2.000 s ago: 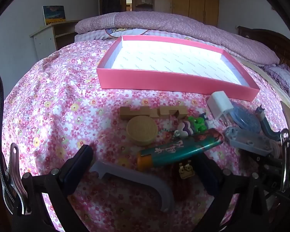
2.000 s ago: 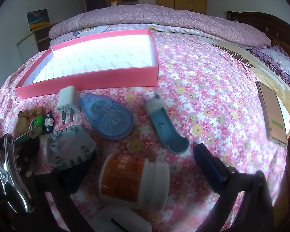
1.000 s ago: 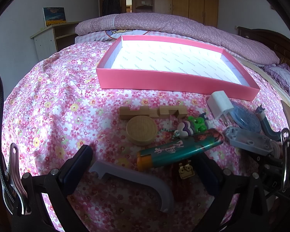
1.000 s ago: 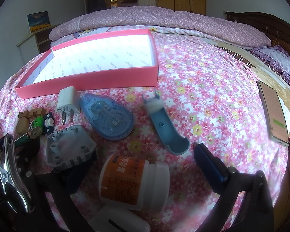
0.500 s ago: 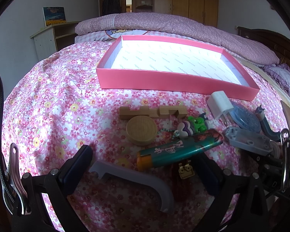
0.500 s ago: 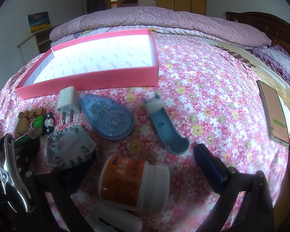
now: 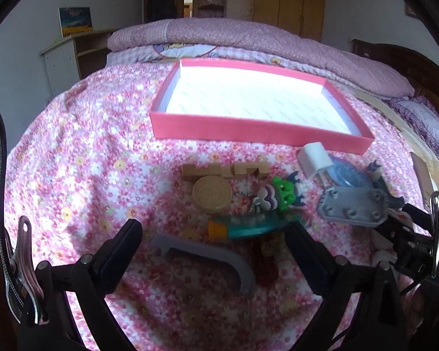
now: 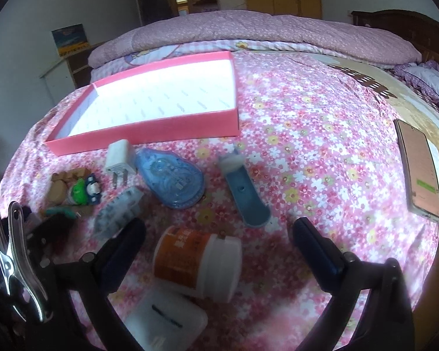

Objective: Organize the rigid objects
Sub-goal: 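Grasp the grey plastic hook with the left tool while the right tool grasps the white pill bottle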

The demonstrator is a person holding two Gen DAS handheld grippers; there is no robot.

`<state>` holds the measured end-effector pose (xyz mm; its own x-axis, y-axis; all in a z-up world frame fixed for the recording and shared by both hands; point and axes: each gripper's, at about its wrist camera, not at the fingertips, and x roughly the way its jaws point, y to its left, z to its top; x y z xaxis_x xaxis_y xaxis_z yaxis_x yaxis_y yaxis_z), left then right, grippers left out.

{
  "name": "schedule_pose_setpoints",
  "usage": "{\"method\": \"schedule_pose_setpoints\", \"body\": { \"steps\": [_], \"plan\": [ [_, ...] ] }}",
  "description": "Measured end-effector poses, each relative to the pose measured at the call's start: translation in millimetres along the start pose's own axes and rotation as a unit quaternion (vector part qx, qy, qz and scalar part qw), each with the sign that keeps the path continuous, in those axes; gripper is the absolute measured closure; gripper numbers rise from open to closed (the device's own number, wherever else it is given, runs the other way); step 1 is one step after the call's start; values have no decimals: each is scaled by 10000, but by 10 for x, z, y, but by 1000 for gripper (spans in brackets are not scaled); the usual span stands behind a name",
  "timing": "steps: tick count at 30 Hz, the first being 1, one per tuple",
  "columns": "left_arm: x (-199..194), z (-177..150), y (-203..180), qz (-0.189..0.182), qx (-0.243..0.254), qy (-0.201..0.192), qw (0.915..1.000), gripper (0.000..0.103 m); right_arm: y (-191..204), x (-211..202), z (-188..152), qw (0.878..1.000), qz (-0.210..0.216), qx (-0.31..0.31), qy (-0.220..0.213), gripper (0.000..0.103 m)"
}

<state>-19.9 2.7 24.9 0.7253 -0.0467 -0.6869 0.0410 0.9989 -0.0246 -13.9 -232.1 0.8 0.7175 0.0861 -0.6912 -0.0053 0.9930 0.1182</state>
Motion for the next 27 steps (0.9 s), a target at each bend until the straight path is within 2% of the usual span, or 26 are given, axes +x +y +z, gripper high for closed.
{"method": "schedule_pose_setpoints", "body": {
  "steps": [5,12,24,27],
  "plan": [
    [-121,-37,15,-101,80,4,9999,2,10,-166,-15,9993,182,-316,-51,0],
    [-176,-117,134,-130,0,74,9999,2,6,-307,-200,9977,300,-611,41,0],
    [-230,-213,271,-247,-323,141,9991,4,-81,-204,-205,9989,329,-261,210,14],
    [-250,-239,241,-265,-189,137,9994,4,-66,-191,-193,9988,364,-250,197,14]
  ]
}}
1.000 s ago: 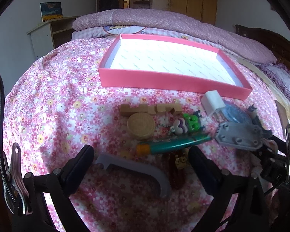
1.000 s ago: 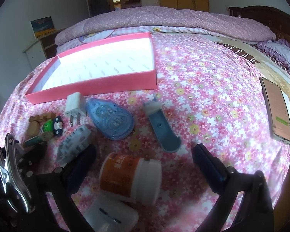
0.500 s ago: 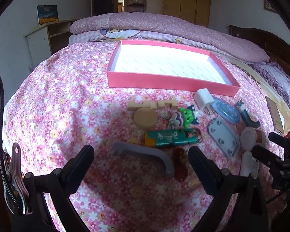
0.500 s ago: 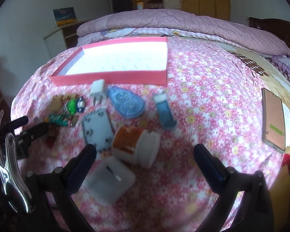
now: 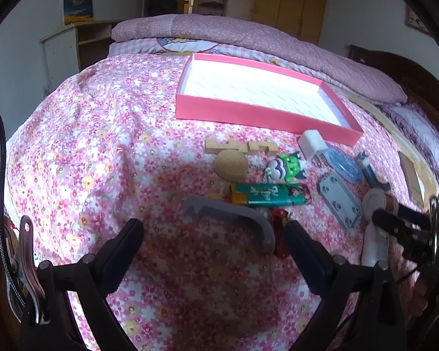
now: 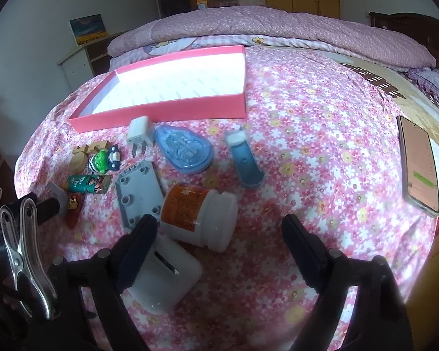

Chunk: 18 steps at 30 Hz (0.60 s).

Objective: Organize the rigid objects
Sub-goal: 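Grasp the grey plastic hook with the left tool while the right tool grasps the white pill bottle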

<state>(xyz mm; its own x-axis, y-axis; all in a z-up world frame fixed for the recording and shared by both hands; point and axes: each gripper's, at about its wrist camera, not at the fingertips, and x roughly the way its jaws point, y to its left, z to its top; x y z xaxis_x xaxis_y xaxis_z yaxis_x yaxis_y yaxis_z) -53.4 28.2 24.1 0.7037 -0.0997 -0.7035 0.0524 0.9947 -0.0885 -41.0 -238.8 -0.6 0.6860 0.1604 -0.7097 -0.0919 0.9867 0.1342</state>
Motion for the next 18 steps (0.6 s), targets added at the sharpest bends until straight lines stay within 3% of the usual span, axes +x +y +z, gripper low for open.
{"method": "schedule_pose_setpoints", "body": {
  "steps": [6,18],
  "plan": [
    [46,-26,-48,16,170,11,9999,4,50,49,-8,9999,56,-106,28,23],
    [215,38,39,-140,674,-93,9976,4,26,123,-42,9999,69,-67,40,23]
  ]
}}
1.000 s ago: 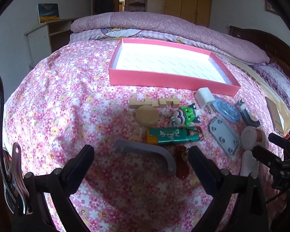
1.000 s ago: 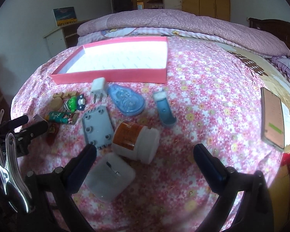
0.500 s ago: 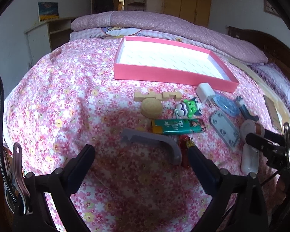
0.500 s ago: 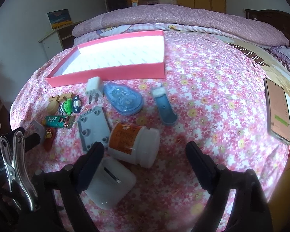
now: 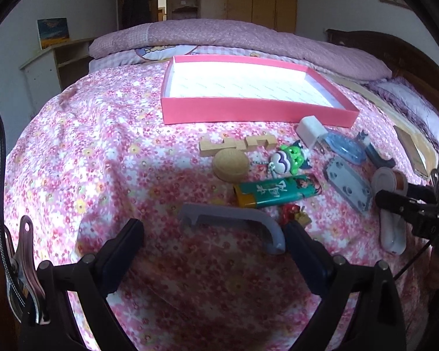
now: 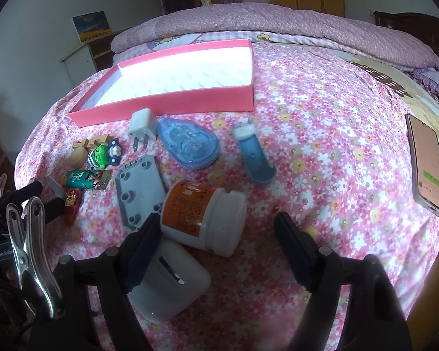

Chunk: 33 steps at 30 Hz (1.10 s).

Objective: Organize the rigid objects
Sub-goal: 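Grasp the grey plastic hook with the left tool while the right tool grasps the white pill bottle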

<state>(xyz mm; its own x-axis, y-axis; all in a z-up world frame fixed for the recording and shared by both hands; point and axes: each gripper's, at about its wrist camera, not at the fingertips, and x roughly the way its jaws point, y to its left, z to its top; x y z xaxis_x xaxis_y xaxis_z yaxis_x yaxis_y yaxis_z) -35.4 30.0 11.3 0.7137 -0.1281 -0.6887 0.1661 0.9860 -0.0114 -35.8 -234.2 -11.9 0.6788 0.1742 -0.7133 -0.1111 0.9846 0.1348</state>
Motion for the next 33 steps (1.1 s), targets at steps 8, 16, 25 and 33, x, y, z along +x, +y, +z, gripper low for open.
{"method": "schedule_pose_setpoints", "body": {
  "steps": [8,16,25,33],
  "plan": [
    [160,69,-4,-16,141,8,9999,4,0,8,6,10000,-42,-29,-61,37],
    [98,50,-6,9,147,-95,9998,31,17,-14,-6,9999,70,-58,-107,49],
    [-67,59,43,-196,-126,-204,9995,31,18,-68,-10,9997,117,20,-191,49],
    [-174,163,11,-181,-222,-277,9992,31,23,-125,17,9994,196,32,-281,49]
  ]
}}
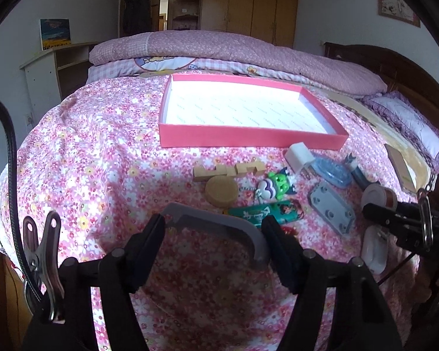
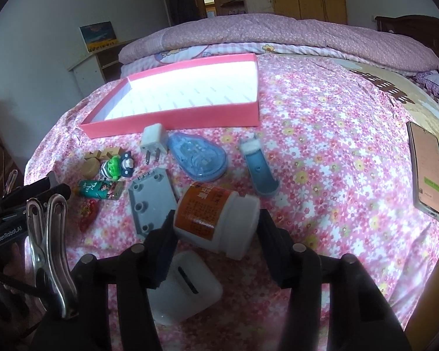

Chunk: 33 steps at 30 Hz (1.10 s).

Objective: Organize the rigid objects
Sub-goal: 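Grasp the grey plastic hook with the left tool while the right tool grasps the white pill bottle, then release the hook into the pink box with the left tool while the right tool releases the bottle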

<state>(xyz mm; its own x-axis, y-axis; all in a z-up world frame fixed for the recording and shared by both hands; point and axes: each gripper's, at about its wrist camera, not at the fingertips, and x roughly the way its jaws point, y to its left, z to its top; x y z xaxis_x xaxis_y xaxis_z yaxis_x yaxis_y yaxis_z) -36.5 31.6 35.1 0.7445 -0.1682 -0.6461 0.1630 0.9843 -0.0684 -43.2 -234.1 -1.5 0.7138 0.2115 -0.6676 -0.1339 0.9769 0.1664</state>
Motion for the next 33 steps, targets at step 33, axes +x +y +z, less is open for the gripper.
{"method": "schedule_pose_setpoints", "body": {
  "steps": [33],
  "plan": [
    [682,1162,-142,259,-240,-54,9994,31,234,340,1100,9988,285,-303,-256,49]
  ]
}}
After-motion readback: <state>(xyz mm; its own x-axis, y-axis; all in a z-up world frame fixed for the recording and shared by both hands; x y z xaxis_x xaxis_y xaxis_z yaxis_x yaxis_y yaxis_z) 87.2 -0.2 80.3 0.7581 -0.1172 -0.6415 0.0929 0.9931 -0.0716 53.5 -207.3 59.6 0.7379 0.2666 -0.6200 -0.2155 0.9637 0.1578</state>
